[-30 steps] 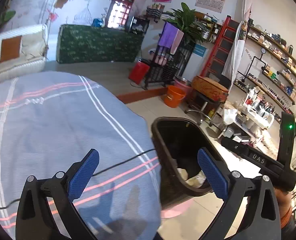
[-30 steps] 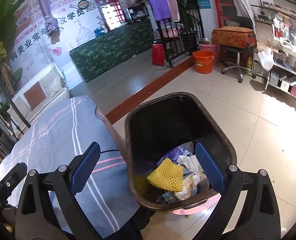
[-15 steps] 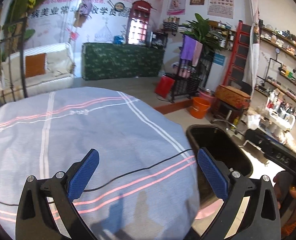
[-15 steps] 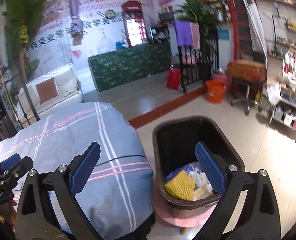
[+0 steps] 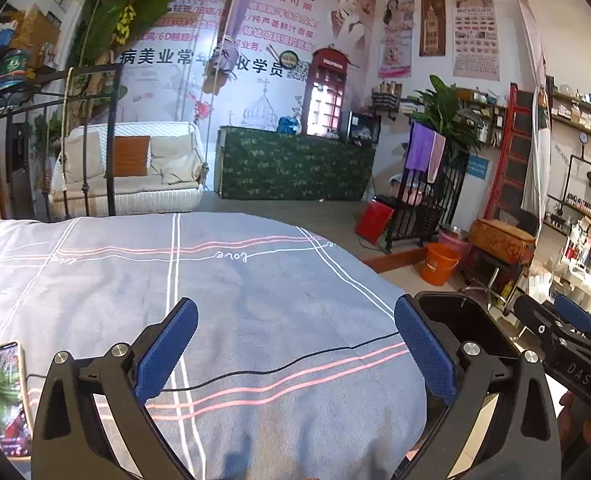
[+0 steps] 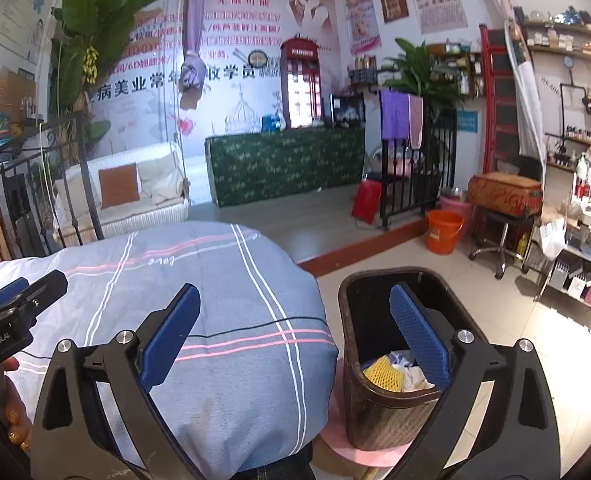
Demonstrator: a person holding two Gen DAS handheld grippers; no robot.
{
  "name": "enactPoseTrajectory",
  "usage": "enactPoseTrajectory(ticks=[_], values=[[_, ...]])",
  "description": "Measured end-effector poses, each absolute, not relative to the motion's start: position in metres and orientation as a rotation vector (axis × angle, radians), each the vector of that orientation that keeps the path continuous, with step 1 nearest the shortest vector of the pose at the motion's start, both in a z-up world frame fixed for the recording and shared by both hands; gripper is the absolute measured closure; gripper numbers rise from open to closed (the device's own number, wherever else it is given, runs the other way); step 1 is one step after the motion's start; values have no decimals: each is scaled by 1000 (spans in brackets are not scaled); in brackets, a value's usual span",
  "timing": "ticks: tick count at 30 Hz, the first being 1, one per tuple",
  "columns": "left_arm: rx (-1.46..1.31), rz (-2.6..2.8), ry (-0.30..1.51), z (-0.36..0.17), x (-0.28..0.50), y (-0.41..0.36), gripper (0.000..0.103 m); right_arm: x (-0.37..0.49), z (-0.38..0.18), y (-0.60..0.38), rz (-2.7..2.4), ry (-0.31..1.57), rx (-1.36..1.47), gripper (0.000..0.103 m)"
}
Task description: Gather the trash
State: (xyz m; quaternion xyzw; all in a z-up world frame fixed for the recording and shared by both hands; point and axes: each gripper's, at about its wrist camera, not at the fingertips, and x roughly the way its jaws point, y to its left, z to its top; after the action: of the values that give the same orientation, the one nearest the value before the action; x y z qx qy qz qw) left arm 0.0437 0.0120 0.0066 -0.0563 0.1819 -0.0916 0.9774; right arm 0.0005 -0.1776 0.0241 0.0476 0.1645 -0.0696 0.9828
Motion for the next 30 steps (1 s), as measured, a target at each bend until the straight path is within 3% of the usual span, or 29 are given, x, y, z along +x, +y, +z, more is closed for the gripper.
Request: enactPoseTrajectory(ticks=[12,30], values=[[-135,-110,302,14,6,11,6,-43,35,-154,-119,235,88,7],[-129,-104,286,16,2,9,6,-43,37,-147,-94,221,99,6]])
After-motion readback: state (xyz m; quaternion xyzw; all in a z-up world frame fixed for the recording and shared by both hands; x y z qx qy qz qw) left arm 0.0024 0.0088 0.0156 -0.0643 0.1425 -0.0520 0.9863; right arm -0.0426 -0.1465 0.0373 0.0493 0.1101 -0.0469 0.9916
